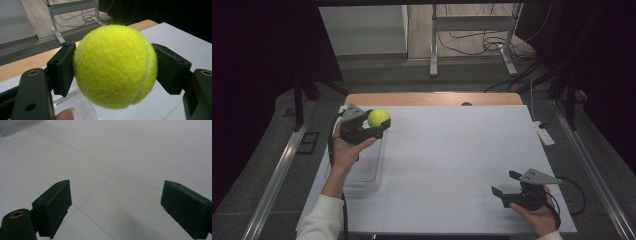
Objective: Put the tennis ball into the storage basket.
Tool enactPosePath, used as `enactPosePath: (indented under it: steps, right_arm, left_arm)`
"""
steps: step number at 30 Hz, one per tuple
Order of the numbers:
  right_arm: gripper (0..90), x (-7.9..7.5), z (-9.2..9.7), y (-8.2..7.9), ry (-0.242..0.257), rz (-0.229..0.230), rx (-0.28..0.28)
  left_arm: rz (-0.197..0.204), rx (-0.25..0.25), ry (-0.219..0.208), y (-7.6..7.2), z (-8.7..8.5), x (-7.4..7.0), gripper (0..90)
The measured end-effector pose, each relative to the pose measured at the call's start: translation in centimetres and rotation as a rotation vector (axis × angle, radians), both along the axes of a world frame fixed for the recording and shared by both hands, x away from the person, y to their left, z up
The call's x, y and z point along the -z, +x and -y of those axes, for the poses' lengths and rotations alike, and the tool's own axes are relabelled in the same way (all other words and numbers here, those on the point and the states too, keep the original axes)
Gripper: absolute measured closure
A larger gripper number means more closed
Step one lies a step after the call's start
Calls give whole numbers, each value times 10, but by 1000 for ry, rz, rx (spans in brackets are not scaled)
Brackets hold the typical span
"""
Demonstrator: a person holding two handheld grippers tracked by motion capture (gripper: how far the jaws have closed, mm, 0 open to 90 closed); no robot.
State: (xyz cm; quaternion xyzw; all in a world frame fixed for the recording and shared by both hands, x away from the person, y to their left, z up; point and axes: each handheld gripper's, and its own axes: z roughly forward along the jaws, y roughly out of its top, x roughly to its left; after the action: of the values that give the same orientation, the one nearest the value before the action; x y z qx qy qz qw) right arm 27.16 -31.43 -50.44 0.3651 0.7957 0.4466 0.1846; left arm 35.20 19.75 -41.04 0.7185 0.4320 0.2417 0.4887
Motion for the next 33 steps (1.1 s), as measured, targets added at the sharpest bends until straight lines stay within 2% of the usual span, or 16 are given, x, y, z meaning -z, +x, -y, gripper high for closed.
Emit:
enactPosePath:
  steps: [26, 33]
  right_arm:
    - [99, 0, 0, 0, 1, -1, 4]
    - [99, 0, 0, 0, -1, -1, 3]
  left_arm:
    - [13, -53, -13, 7, -19, 0, 257]
    - [21, -73, -1, 10, -24, -1, 257]
